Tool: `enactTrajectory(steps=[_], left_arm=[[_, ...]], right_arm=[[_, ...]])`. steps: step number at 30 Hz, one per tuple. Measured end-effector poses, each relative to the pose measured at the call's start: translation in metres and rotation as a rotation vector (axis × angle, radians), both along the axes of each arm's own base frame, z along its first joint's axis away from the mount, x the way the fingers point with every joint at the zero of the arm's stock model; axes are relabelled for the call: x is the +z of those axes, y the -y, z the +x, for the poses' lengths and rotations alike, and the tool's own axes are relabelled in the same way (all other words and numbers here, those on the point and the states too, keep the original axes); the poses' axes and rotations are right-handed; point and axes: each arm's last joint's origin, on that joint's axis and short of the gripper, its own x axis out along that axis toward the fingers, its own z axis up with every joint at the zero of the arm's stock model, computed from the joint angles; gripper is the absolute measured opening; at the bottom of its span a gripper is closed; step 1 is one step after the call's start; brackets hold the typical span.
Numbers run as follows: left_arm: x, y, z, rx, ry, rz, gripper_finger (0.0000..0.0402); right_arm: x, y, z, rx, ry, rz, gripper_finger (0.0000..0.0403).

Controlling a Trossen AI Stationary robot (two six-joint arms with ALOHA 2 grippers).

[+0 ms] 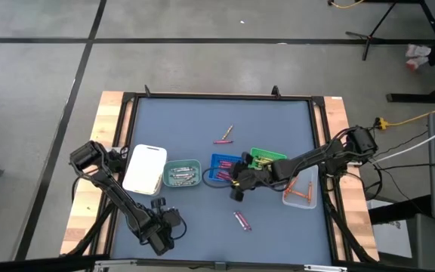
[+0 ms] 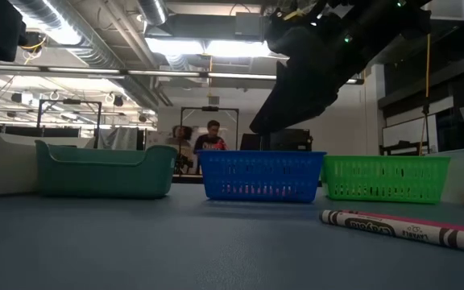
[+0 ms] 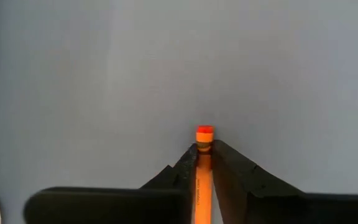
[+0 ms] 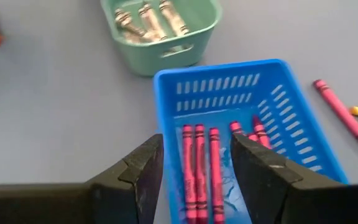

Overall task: Sort crayons
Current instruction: Put the orange crayon into the transparent bin

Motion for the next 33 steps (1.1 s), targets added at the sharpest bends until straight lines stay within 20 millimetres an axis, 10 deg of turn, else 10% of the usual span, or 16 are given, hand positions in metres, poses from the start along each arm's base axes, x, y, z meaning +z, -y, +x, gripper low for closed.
enactTrajectory(steps=[15,33], left_arm=[[0.001,-0.006,0.014,0.044,0.048,-0.058,0.0005],[0.018,-0.040,0.093,0.068,0.472,-0.197,0.0007]], right_arm=[[0.051,0.000,-0.043,0.202,-0.086,0.046,0.0186],[0.093,-0.034,-0.109,0.324,-0.075,-0.054,0.0186]])
